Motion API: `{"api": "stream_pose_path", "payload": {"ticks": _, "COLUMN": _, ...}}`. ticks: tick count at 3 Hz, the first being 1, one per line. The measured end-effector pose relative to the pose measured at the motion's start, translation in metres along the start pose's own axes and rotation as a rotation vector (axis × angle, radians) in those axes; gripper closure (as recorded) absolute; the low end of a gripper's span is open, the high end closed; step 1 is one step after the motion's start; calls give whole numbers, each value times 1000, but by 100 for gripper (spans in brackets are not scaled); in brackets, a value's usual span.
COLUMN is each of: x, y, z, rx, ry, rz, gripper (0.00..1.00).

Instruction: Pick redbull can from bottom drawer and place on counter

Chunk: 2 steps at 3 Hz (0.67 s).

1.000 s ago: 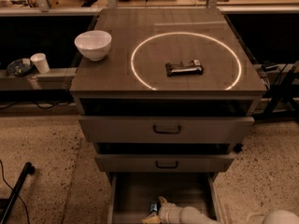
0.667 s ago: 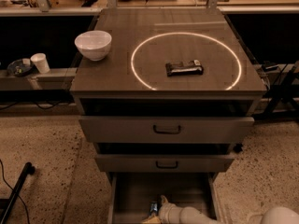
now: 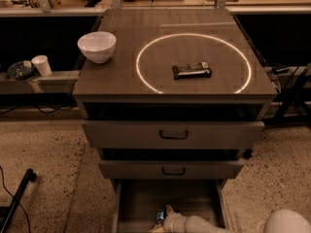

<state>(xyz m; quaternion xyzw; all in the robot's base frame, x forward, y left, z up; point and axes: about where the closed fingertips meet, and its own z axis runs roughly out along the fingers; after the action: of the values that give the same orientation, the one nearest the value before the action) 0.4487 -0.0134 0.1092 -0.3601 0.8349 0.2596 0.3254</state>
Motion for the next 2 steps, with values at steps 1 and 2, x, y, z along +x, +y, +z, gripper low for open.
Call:
{"api": "stream_pose_path", "payload": {"ticks": 1, "x": 1, "y": 1, "z": 1, "rx": -1, "ry": 2, "rz": -2, "gripper": 19}}
{"api": "stream_pose_path", "payload": {"ticks": 2, "x": 0, "y": 2, "z": 1, "rx": -5, "ry": 0, "rz": -9, "gripper": 42}}
